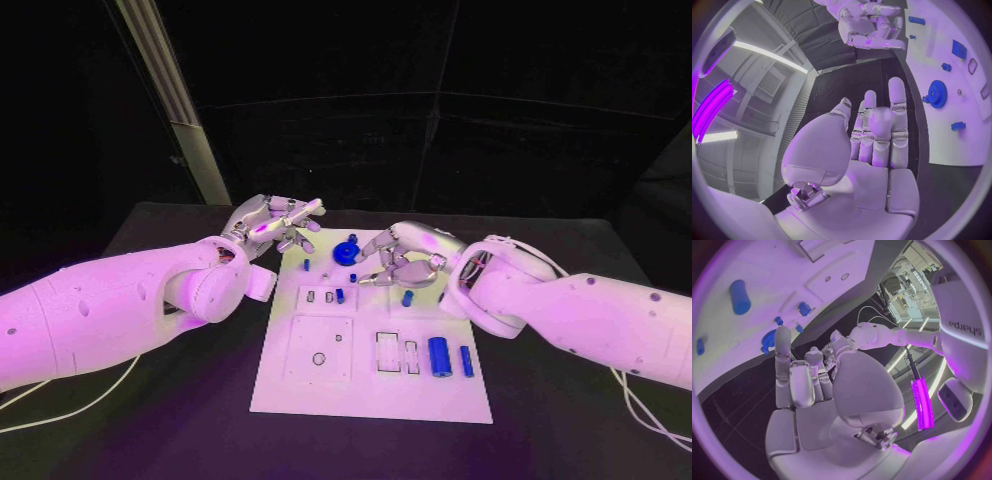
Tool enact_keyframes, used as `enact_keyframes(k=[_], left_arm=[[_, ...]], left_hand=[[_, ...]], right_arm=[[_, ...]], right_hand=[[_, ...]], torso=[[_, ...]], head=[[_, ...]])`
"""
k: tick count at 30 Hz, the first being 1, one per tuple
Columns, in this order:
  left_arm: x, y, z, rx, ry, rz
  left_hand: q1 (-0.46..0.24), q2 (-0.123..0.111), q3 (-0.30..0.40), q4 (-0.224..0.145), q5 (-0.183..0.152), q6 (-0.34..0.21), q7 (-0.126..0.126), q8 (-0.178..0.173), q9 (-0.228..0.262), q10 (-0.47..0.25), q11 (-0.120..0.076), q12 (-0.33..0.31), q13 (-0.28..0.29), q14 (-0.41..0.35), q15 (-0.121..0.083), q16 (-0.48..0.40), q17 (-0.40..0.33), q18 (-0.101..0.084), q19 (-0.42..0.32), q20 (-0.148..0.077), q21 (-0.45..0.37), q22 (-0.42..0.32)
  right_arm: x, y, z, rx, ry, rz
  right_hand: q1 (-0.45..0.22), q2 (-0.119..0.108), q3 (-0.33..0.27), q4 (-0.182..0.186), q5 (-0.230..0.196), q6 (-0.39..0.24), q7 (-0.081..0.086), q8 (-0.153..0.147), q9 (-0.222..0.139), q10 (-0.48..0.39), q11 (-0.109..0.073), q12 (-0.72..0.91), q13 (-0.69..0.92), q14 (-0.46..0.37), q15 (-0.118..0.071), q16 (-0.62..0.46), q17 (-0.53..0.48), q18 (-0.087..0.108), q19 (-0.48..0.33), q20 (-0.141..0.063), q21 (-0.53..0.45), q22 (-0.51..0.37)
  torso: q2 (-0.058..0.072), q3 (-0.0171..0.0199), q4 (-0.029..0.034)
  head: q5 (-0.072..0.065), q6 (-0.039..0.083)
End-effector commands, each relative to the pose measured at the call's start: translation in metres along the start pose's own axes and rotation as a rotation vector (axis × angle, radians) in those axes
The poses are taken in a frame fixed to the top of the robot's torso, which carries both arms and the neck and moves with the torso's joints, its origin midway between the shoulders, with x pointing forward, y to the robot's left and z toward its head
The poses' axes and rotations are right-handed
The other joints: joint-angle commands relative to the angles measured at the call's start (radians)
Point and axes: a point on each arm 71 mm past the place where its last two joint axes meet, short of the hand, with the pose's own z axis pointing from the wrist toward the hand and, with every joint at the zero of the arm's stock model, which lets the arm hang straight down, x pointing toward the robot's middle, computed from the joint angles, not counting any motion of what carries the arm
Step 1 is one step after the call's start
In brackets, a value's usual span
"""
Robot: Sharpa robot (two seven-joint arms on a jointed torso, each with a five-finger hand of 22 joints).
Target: Assemble the parts on the task board
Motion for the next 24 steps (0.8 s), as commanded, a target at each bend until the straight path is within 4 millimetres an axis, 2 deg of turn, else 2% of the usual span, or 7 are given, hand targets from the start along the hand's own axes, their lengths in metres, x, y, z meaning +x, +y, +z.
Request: enact_keyframes(k=[1,4,8,12,14,17,24], left_arm=[[0.006,0.010,0.001,-0.239,0.198,0.215],[0.004,0.010,0.003,-0.374,0.279,0.354],[0.005,0.009,0.006,-0.510,0.348,0.585],[0.008,0.005,0.014,-0.609,0.360,0.785],[0.010,0.005,0.018,-0.643,0.363,0.839],[0.017,0.007,0.025,-0.703,0.372,0.920],[0.036,0.014,0.039,-0.786,0.380,1.027]], left_hand=[[-0.046,-0.005,-0.045,0.035,0.001,0.018,-0.020,0.018,0.014,0.031,-0.015,0.092,0.082,0.085,-0.011,0.257,0.295,-0.018,0.071,-0.022,0.238,0.270],[-0.093,0.024,-0.091,0.075,0.001,0.020,-0.020,0.053,0.039,-0.010,-0.026,0.220,0.203,0.088,-0.016,0.341,0.401,-0.042,0.084,-0.027,0.407,0.472],[-0.109,0.052,-0.136,0.076,0.002,0.020,-0.033,0.107,0.077,-0.054,-0.032,0.403,0.378,0.097,-0.023,0.383,0.459,-0.064,0.110,-0.030,0.555,0.664],[-0.122,0.080,-0.185,0.074,0.007,0.007,-0.048,0.183,0.137,-0.059,-0.042,0.650,0.625,0.106,-0.037,0.407,0.494,-0.095,0.160,-0.034,0.689,0.859],[-0.126,0.084,-0.198,0.076,0.002,-0.003,-0.048,0.201,0.154,-0.068,-0.043,0.681,0.657,0.106,-0.038,0.407,0.494,-0.103,0.173,-0.034,0.719,0.907],[-0.139,0.087,-0.229,0.077,0.001,-0.025,-0.050,0.237,0.188,-0.085,-0.043,0.713,0.689,0.106,-0.038,0.407,0.494,-0.107,0.179,-0.036,0.739,0.938],[-0.143,0.090,-0.277,0.076,0.000,-0.056,-0.058,0.313,0.261,-0.089,-0.048,0.767,0.743,0.106,-0.043,0.407,0.494,-0.117,0.199,-0.040,0.777,1.003]], right_arm=[[-0.017,-0.004,-0.010,-0.007,0.019,0.307],[-0.040,-0.014,-0.020,0.021,-0.029,0.399],[-0.065,-0.025,-0.032,0.043,-0.098,0.484],[-0.081,-0.035,-0.039,0.060,-0.149,0.522],[-0.084,-0.038,-0.040,0.064,-0.161,0.528],[-0.089,-0.042,-0.041,0.072,-0.179,0.534],[-0.092,-0.045,-0.040,0.082,-0.193,0.512]], right_hand=[[0.031,0.020,-0.005,-0.004,-0.011,0.014,-0.003,0.014,0.001,-0.097,-0.005,-0.164,-0.170,-0.084,-0.002,-0.228,-0.257,0.007,-0.031,0.000,-0.073,-0.043],[0.067,0.033,0.004,-0.017,-0.045,0.030,-0.001,0.020,-0.001,-0.111,-0.001,-0.305,-0.267,-0.184,0.003,-0.521,-0.518,0.004,-0.069,0.008,-0.170,-0.100],[0.088,0.038,0.016,-0.018,-0.056,0.049,0.008,0.011,-0.004,-0.086,0.012,-0.536,-0.442,-0.223,0.024,-0.723,-0.596,0.003,-0.104,0.030,-0.294,-0.172],[0.094,0.034,0.027,-0.016,-0.054,0.065,0.026,-0.008,-0.005,-0.031,0.039,-0.721,-0.612,-0.292,0.061,-0.935,-0.705,0.001,-0.170,0.070,-0.432,-0.250],[0.089,0.037,0.031,-0.014,-0.052,0.077,0.023,-0.018,-0.004,0.013,0.038,-0.795,-0.693,-0.260,0.081,-1.013,-0.756,0.011,-0.153,0.081,-0.482,-0.282],[0.087,0.033,0.031,-0.023,-0.052,0.084,0.030,-0.033,-0.005,0.055,0.041,-0.852,-0.761,-0.221,0.067,-1.082,-0.801,0.005,-0.125,0.084,-0.526,-0.311],[0.078,0.031,0.028,-0.033,-0.043,0.088,0.030,-0.051,-0.005,0.082,0.046,-0.901,-0.821,-0.186,0.071,-1.151,-0.840,0.005,-0.096,0.086,-0.575,-0.342]], torso=[[-0.010,0.0030,-0.0063],[-0.017,0.0049,-0.0095],[-0.025,0.0093,-0.0131],[-0.031,0.0134,-0.0161],[-0.035,0.0158,-0.0168],[-0.041,0.0192,-0.0184],[-0.047,0.0243,-0.0214]], head=[[0.006,-0.003],[0.010,-0.008],[0.015,-0.010],[0.022,-0.012],[0.024,-0.015],[0.029,-0.018],[0.036,-0.021]])
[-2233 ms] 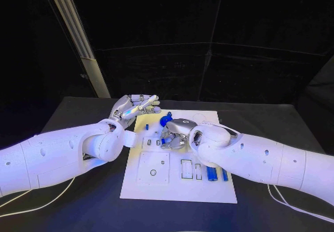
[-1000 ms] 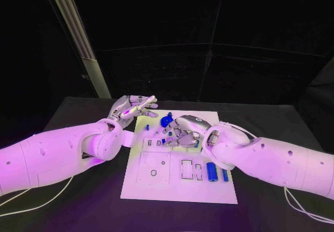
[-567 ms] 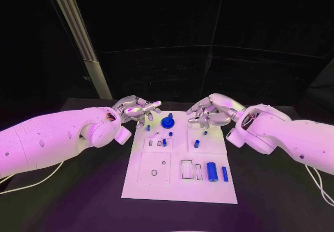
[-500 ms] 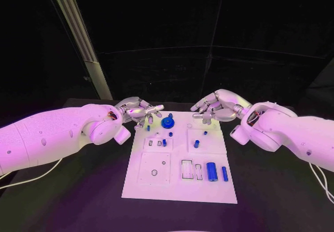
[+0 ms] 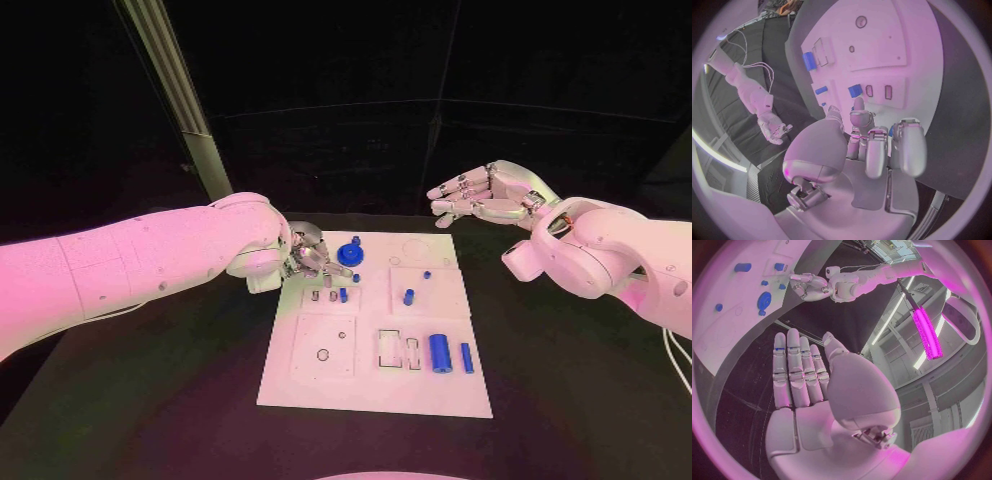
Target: Assemble the parts on the task board
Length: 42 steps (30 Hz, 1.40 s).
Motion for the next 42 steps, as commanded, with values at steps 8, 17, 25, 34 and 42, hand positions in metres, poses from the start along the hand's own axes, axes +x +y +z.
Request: enact_keyframes(k=[8,17,25,34,42], left_arm=[[0.003,-0.010,0.010,-0.157,0.006,0.139],[0.006,-0.020,0.016,-0.159,0.023,0.161],[0.010,-0.027,0.019,-0.149,0.038,0.178],[0.012,-0.032,0.021,-0.146,0.050,0.189],[0.014,-0.036,0.023,-0.139,0.061,0.199]], left_hand=[[0.002,0.009,-0.036,-0.001,-0.004,-0.038,-0.009,0.082,0.085,0.002,-0.007,0.047,0.046,0.104,-0.014,0.003,0.263,-0.015,0.029,-0.004,0.028,0.048],[0.006,0.015,-0.051,-0.001,-0.004,-0.063,-0.012,0.121,0.131,0.001,-0.009,0.056,0.054,0.104,-0.016,0.003,0.263,-0.016,0.030,-0.006,0.033,0.058],[0.015,0.022,-0.050,-0.004,-0.003,-0.071,-0.013,0.133,0.146,0.000,-0.010,0.059,0.055,0.104,-0.016,0.003,0.263,-0.016,0.030,-0.006,0.033,0.058],[0.030,0.028,-0.044,-0.008,-0.002,-0.082,-0.013,0.145,0.162,-0.001,-0.010,0.060,0.056,0.104,-0.016,0.003,0.263,-0.016,0.029,-0.006,0.033,0.059],[0.041,0.029,-0.040,-0.012,-0.002,-0.087,-0.013,0.151,0.171,-0.002,-0.010,0.061,0.056,0.104,-0.016,0.003,0.263,-0.016,0.030,-0.006,0.034,0.061]], right_arm=[[-0.001,0.002,0.003,-0.012,-0.010,0.015],[0.001,0.000,0.007,-0.003,0.001,0.011],[0.002,-0.001,0.009,0.005,0.009,0.003],[0.003,-0.002,0.011,0.013,0.020,-0.014],[0.004,-0.002,0.012,0.017,0.025,-0.023]], right_hand=[[-0.013,-0.010,-0.010,-0.009,0.013,0.001,0.006,-0.013,-0.001,0.003,0.007,-0.019,-0.023,0.009,0.007,-0.033,-0.017,0.005,0.010,0.006,-0.026,-0.015],[-0.014,-0.017,-0.017,-0.017,0.021,-0.001,0.008,-0.014,0.000,-0.001,0.010,-0.027,-0.032,0.008,0.010,-0.049,-0.024,0.005,0.010,0.009,-0.039,-0.022],[-0.016,-0.016,-0.019,-0.019,0.028,-0.005,0.010,-0.015,0.000,-0.004,0.013,-0.031,-0.037,0.008,0.013,-0.058,-0.029,0.005,0.010,0.011,-0.048,-0.027],[-0.017,-0.015,-0.021,-0.022,0.032,-0.008,0.012,-0.015,0.000,-0.006,0.014,-0.033,-0.041,0.007,0.014,-0.063,-0.031,0.005,0.010,0.012,-0.053,-0.029],[-0.010,-0.013,-0.019,-0.029,0.039,-0.009,0.011,-0.014,0.000,-0.006,0.013,-0.035,-0.043,0.009,0.013,-0.068,-0.034,0.005,0.011,0.013,-0.059,-0.031]], torso=[[-0.002,0.0013,-0.0022],[0.001,0.0003,0.0004],[0.001,-0.0001,-0.0017],[-0.001,0.0008,-0.0008],[0.000,0.0006,-0.0010]], head=[[0.003,-0.003],[0.004,-0.009],[0.005,-0.018],[0.002,-0.026],[0.001,-0.029]])
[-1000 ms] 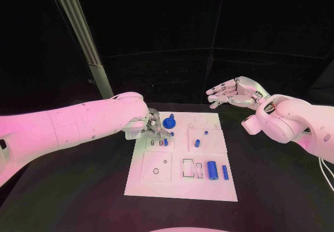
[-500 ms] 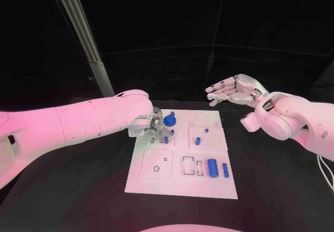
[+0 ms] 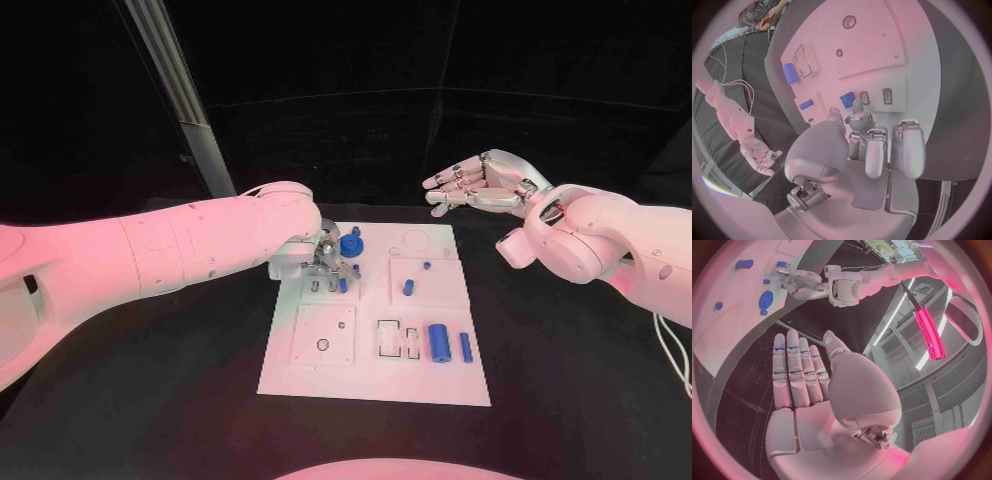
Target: Assemble the parts on the task board
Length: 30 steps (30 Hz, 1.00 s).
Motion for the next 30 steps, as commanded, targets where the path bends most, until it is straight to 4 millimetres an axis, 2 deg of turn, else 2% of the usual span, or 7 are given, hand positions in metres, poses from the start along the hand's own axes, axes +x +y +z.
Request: enact_keyframes(k=[1,10,21,25,30], left_arm=[[0.0009,-0.0013,0.0001,-0.003,0.014,0.026],[0.0023,-0.0034,0.0007,-0.002,0.023,0.035],[0.0031,-0.0047,0.0008,-0.001,0.029,0.041],[0.0032,-0.0052,0.0009,0.000,0.032,0.043],[0.0032,-0.0065,0.0011,0.003,0.029,0.042]], left_hand=[[0.012,0.001,0.002,-0.006,-0.002,-0.008,-0.001,0.008,0.003,0.002,-0.006,0.007,0.002,0.104,-0.009,0.003,0.263,-0.017,0.027,-0.003,0.006,0.032],[0.024,0.001,0.007,-0.011,-0.002,-0.013,-0.001,0.014,0.012,0.002,-0.007,0.008,0.003,0.104,-0.009,0.003,0.263,-0.017,0.026,-0.003,0.006,0.033],[0.045,0.002,0.019,-0.022,-0.002,-0.021,-0.002,0.023,0.026,0.002,-0.007,0.010,0.005,0.104,-0.010,0.003,0.263,-0.017,0.026,-0.004,0.007,0.035],[0.085,0.002,0.046,-0.048,-0.001,-0.029,-0.003,0.029,0.038,0.000,-0.008,0.009,0.004,0.104,-0.011,0.003,0.263,-0.017,0.026,-0.004,0.007,0.037],[0.175,0.018,0.117,-0.110,0.000,-0.042,-0.010,0.031,0.049,-0.003,-0.014,0.006,0.002,0.104,-0.016,0.003,0.263,-0.017,0.026,-0.008,0.008,0.039]], right_arm=[[0.0009,0.0016,0.0012,-0.003,0.015,-0.010],[0.0012,0.0013,0.0020,0.000,0.014,-0.014],[-0.0003,0.0009,0.0026,-0.001,-0.002,-0.026],[-0.0006,0.0008,0.0027,-0.001,-0.005,-0.027],[-0.0004,0.0007,0.0031,-0.001,-0.004,-0.027]], right_hand=[[0.006,0.002,0.002,-0.010,0.008,-0.002,0.004,-0.003,0.000,0.001,0.006,-0.007,-0.002,0.002,0.006,-0.008,-0.002,0.005,0.004,0.006,-0.006,-0.002],[0.012,0.004,0.006,-0.017,0.014,-0.002,0.004,-0.002,0.000,0.001,0.006,-0.008,-0.005,0.004,0.006,-0.012,-0.004,0.006,0.006,0.005,-0.010,-0.003],[0.024,0.011,0.023,-0.031,0.037,-0.003,0.004,0.000,0.000,0.002,0.005,-0.013,-0.009,0.007,0.004,-0.021,-0.010,0.006,0.011,0.004,-0.018,-0.004],[0.025,0.012,0.025,-0.032,0.039,-0.003,0.004,0.000,0.000,0.002,0.004,-0.013,-0.009,0.007,0.004,-0.022,-0.010,0.006,0.011,0.004,-0.019,-0.004],[0.025,0.012,0.026,-0.033,0.040,-0.003,0.004,0.000,0.000,0.002,0.004,-0.013,-0.009,0.008,0.004,-0.023,-0.010,0.006,0.012,0.004,-0.020,-0.004]], torso=[[0.000,0.0001,0.0001],[0.000,-0.0004,0.0019],[0.000,-0.0002,0.0012],[0.000,0.0000,0.0006],[0.000,0.0002,0.0011]], head=[[0.001,-0.001],[0.000,-0.005],[0.003,-0.008],[0.003,-0.009],[0.003,-0.009]])
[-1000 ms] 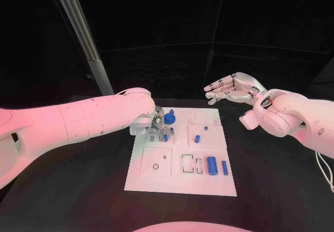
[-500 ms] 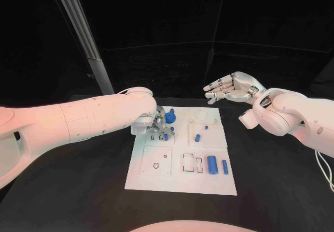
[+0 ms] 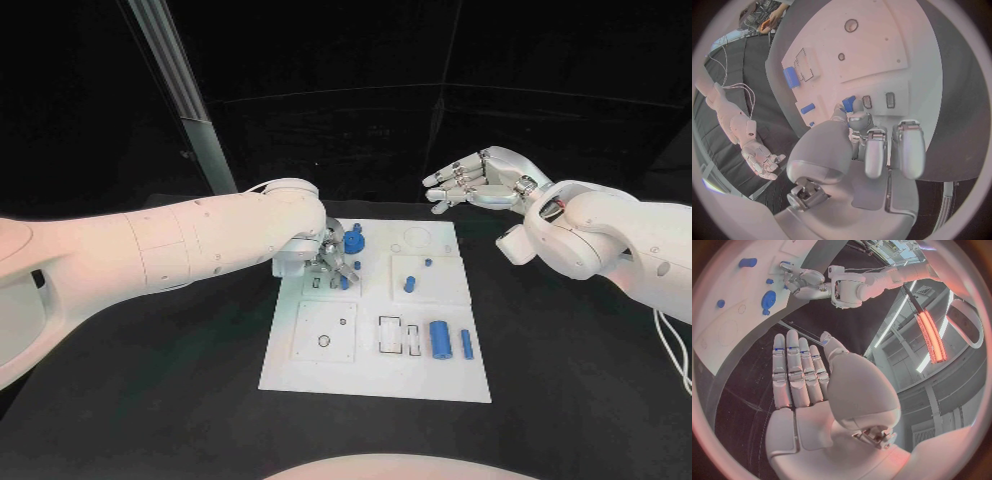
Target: Assemble the parts on the task board
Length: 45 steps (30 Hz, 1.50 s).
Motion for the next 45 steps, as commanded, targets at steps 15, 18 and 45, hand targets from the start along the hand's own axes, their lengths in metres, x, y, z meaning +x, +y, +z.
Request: enact_keyframes(k=[15,18,45], left_arm=[[-0.001,0.002,-0.002,0.028,-0.024,-0.013],[-0.001,0.005,-0.005,0.044,-0.046,-0.035],[0.022,0.042,-0.017,0.126,-0.319,-0.170]], left_hand=[[0.127,-0.011,0.273,-0.122,0.003,-0.034,0.001,-0.020,0.009,-0.010,-0.012,-0.029,-0.020,0.104,-0.013,0.003,0.263,-0.015,0.020,-0.013,-0.004,0.031],[0.074,-0.075,0.442,-0.136,0.006,-0.032,0.009,-0.019,0.021,-0.002,-0.013,-0.034,-0.025,0.104,-0.009,0.003,0.263,-0.015,0.020,-0.010,-0.006,0.031],[-0.098,-0.233,0.851,-0.195,0.011,-0.029,0.001,0.024,0.082,0.029,-0.012,-0.016,-0.014,0.104,-0.012,0.003,0.263,-0.017,0.028,-0.010,-0.003,0.046]], right_arm=[[-0.001,0.001,0.002,-0.005,-0.003,-0.004],[-0.001,0.000,0.003,-0.003,-0.003,-0.005],[-0.008,-0.006,0.001,0.011,-0.012,-0.009]], right_hand=[[0.009,-0.003,0.006,-0.005,0.011,-0.004,0.004,0.000,0.000,0.002,0.005,-0.006,-0.002,0.005,0.000,-0.006,-0.003,0.006,0.009,0.000,-0.006,-0.001],[0.005,-0.004,0.007,-0.005,0.014,-0.005,0.005,0.000,0.000,0.002,0.005,-0.007,-0.002,0.005,0.001,-0.007,-0.004,0.005,0.009,0.000,-0.008,-0.001],[-0.004,-0.005,0.009,-0.002,0.021,-0.007,0.006,-0.001,-0.001,0.001,0.007,-0.010,-0.002,0.005,0.002,-0.010,-0.006,0.005,0.010,0.001,-0.012,-0.001]], torso=[[0.000,-0.0001,0.0011],[0.001,0.0000,0.0021],[-0.003,0.0054,0.0169]], head=[[-0.001,-0.001],[-0.002,-0.002],[-0.003,-0.005]])
